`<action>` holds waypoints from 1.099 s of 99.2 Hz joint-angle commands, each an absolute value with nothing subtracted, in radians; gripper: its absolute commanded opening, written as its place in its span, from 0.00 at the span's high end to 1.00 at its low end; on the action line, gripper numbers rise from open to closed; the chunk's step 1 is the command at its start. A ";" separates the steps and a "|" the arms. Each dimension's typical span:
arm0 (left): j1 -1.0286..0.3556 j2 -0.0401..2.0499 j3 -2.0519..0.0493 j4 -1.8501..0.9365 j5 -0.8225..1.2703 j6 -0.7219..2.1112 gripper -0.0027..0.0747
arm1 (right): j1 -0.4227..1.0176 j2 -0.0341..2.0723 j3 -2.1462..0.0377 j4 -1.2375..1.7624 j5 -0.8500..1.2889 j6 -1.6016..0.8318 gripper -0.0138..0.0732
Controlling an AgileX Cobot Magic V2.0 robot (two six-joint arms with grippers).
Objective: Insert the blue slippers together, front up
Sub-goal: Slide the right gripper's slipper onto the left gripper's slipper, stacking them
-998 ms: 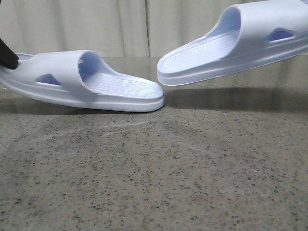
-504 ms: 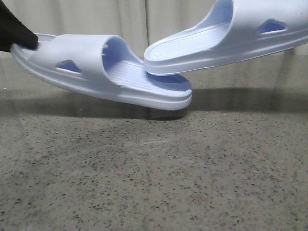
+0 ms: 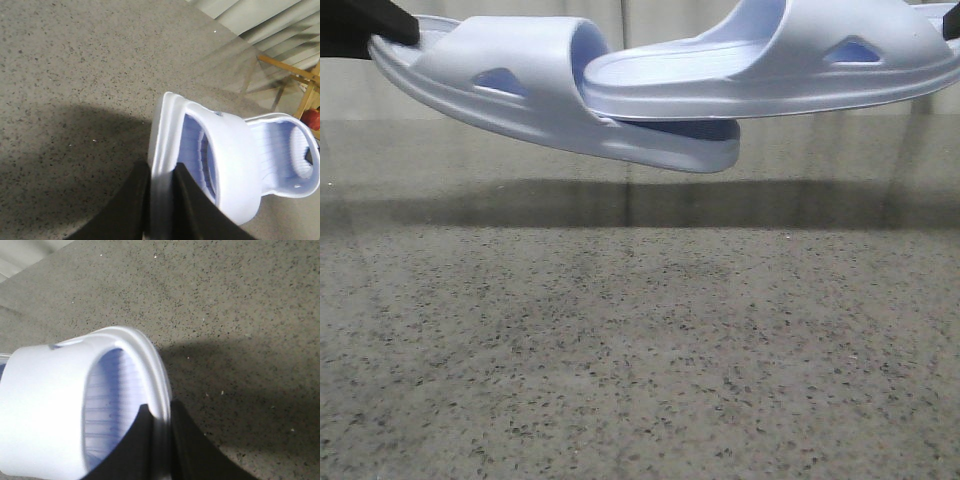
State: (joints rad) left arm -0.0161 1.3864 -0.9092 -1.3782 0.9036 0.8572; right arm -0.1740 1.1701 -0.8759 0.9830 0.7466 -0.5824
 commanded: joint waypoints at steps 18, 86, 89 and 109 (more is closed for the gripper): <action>-0.014 1.351 -0.941 -1.517 1.012 0.876 0.95 | -0.166 1.261 -0.910 1.181 0.762 -0.750 0.96; -0.014 1.352 -1.021 -1.606 1.178 0.896 0.95 | 0.030 1.473 -0.910 1.447 0.773 -1.053 0.96; -0.014 1.352 -1.021 -1.602 1.178 0.896 0.95 | 0.036 1.473 -0.910 1.460 0.771 -1.064 0.96; -0.014 1.352 -1.021 -1.594 1.178 0.896 0.95 | 0.060 1.473 -0.913 1.523 0.788 -1.107 0.96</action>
State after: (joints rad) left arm -0.0039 1.3864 -0.9913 -1.5157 1.0841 0.8945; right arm 0.0374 1.5050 -0.8781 1.4275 0.6588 -1.0509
